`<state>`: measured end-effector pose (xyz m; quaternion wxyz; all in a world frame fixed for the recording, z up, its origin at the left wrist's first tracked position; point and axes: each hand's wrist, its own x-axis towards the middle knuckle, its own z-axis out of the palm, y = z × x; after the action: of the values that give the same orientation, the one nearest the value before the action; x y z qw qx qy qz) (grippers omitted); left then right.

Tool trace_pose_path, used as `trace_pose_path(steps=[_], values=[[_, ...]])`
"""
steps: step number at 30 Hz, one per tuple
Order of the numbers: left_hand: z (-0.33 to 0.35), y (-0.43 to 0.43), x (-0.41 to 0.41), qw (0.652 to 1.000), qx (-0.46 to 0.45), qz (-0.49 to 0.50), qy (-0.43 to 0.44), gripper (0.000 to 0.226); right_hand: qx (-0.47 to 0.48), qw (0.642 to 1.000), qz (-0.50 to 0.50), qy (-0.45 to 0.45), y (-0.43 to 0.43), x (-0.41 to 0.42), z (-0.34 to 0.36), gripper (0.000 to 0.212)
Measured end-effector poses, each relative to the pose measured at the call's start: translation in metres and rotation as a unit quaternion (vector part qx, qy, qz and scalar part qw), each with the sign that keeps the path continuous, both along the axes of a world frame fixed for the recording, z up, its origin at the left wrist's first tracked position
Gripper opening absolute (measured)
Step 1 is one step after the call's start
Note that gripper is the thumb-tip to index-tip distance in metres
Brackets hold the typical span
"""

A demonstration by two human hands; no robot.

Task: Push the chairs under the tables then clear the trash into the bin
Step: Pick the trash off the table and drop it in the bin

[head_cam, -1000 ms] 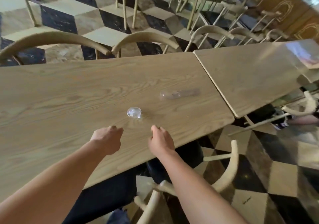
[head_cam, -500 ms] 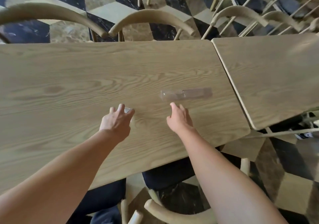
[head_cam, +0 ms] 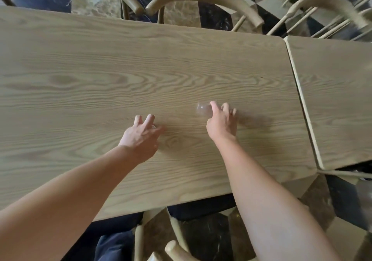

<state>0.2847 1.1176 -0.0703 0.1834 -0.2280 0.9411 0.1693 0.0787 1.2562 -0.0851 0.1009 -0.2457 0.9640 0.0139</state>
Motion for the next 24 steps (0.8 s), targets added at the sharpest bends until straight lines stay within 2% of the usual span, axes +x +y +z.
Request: trace_pose_path(steps=[2, 6, 11, 17, 24], values=[[0.001, 0.000, 0.010, 1.000, 0.009, 0.004, -0.003, 0.035, -0.006, 1.000, 0.021, 0.013, -0.004, 0.014, 0.004, 0.043], [0.009, -0.004, 0.034, 0.999, 0.018, -0.004, -0.039, 0.039, -0.015, 0.998, 0.050, -0.031, -0.017, 0.060, 0.008, 0.036], [0.020, -0.026, 0.096, 0.996, 0.036, 0.012, -0.081, 0.047, 0.040, 0.990, 0.078, -0.111, -0.034, 0.147, 0.020, 0.055], [0.040, -0.063, 0.210, 0.991, 0.035, 0.080, -0.099, 0.035, 0.087, 0.961, 0.183, -0.191, -0.062, 0.279, 0.044, 0.068], [0.076, -0.123, 0.376, 0.985, 0.027, 0.150, -0.083, 0.031, 0.105, 0.937, 0.255, -0.215, -0.125, 0.444, 0.074, 0.049]])
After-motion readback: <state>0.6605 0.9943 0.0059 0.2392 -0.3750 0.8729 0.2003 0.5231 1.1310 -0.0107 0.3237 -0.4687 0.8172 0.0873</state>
